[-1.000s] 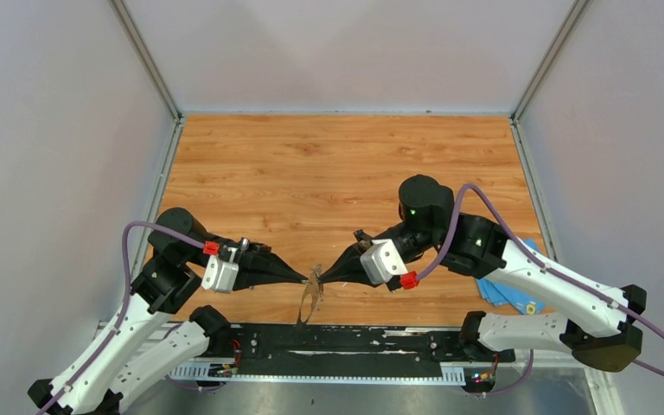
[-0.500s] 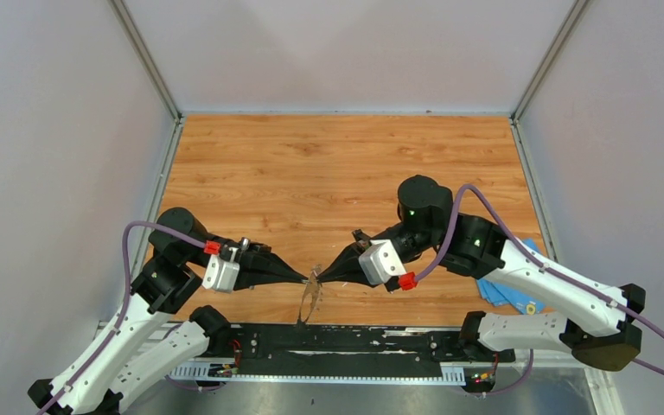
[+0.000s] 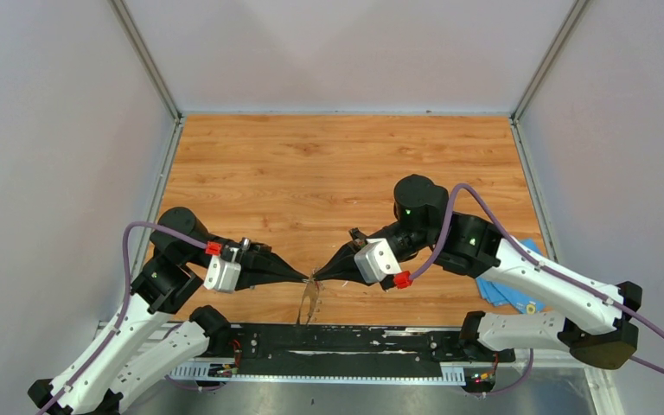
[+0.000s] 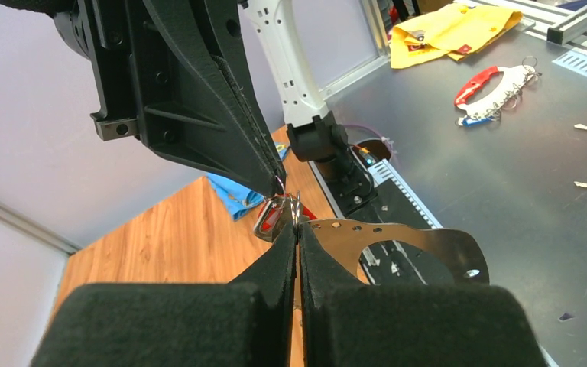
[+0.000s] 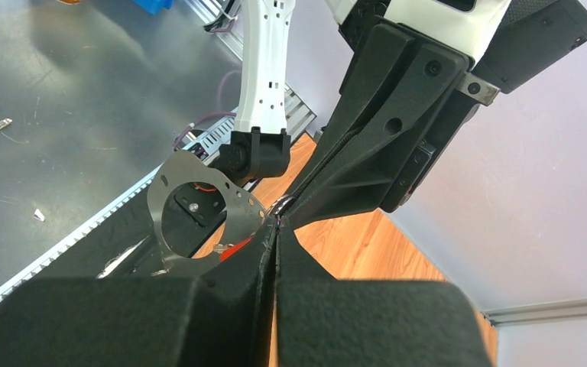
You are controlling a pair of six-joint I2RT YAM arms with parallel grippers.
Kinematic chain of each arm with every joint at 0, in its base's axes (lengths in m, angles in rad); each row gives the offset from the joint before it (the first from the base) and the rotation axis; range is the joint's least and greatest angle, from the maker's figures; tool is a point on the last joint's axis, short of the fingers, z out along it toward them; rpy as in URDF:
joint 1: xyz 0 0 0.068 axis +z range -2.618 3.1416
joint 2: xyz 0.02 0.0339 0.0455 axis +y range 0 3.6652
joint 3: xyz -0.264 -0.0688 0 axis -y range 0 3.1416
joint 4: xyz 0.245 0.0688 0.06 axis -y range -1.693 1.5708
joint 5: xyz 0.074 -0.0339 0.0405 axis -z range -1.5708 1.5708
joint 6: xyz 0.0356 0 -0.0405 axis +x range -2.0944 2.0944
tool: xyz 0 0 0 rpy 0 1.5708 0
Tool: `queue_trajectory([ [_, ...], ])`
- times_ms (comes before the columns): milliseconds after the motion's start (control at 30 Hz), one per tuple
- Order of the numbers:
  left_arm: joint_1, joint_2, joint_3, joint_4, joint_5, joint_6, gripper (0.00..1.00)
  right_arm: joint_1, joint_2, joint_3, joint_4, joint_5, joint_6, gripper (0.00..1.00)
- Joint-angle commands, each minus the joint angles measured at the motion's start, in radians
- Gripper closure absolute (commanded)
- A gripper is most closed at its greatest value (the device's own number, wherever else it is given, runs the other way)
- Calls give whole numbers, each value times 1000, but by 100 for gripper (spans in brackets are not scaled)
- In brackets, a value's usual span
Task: Put the keys on the keyring
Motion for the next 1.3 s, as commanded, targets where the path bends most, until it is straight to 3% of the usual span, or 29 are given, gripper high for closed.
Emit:
queue_trajectory([
  [0, -1, -4, 24, 2, -9, 23, 100, 14, 1, 33, 16, -9, 2, 100],
  [1267, -2, 2, 33, -48, -28, 66, 100, 25, 33, 25, 47, -12, 13, 100],
])
